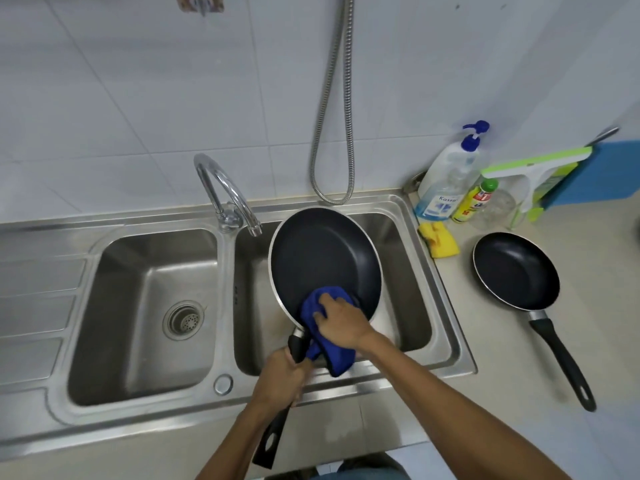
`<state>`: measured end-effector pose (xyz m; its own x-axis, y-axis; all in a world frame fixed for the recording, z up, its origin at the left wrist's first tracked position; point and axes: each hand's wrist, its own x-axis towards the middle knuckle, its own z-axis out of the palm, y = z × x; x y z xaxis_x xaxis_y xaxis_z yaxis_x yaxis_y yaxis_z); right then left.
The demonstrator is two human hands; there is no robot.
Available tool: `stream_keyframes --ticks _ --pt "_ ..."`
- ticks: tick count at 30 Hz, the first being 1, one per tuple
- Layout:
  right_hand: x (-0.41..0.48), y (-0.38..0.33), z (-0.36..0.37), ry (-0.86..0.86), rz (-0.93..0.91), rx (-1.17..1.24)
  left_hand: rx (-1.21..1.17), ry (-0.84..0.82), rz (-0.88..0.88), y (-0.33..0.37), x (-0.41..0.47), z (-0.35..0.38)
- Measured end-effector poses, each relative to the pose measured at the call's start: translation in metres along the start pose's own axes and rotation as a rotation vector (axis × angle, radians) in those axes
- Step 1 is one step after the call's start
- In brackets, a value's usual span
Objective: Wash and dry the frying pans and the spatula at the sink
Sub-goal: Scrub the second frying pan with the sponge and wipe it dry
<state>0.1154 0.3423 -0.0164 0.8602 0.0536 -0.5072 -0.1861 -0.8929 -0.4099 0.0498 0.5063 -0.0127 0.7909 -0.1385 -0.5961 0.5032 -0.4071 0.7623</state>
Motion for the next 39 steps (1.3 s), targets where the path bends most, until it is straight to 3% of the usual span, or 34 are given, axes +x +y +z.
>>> stream_keyframes --ticks 6,10,14,19,22,25,29,33,39 --pt "0.016 -0.073 -0.012 0.163 -0.263 0.301 -0.016 -0.006 0.076 0.020 -0.007 -0.015" --pt "0.059 -0.103 -0.014 0.226 -0.284 0.249 -0.097 -0.021 0.027 0.026 -0.011 -0.004" --pt "0.100 -0.074 -0.023 0.378 -0.299 -0.071 -0.192 -0.035 -0.031 0.021 -0.018 0.008" --pt "0.107 -0.008 -0.046 0.440 -0.134 -0.261 -0.277 -0.095 -0.080 0.012 -0.025 0.013" --pt "0.093 0.027 -0.048 0.414 -0.153 -0.171 -0.269 -0.136 -0.101 0.005 -0.024 0.012" --pt "0.075 0.035 -0.035 0.502 -0.097 0.050 -0.233 -0.174 -0.087 0.010 -0.020 0.010" --pt "0.055 0.004 -0.005 0.410 -0.392 0.130 -0.208 -0.207 -0.100 0.027 -0.010 0.011" --pt "0.042 -0.021 -0.005 0.298 -0.428 0.371 -0.169 -0.230 -0.117 0.036 -0.006 0.007" --pt "0.018 -0.022 -0.006 0.190 -0.621 0.237 -0.181 -0.273 -0.145 0.037 -0.008 -0.006"
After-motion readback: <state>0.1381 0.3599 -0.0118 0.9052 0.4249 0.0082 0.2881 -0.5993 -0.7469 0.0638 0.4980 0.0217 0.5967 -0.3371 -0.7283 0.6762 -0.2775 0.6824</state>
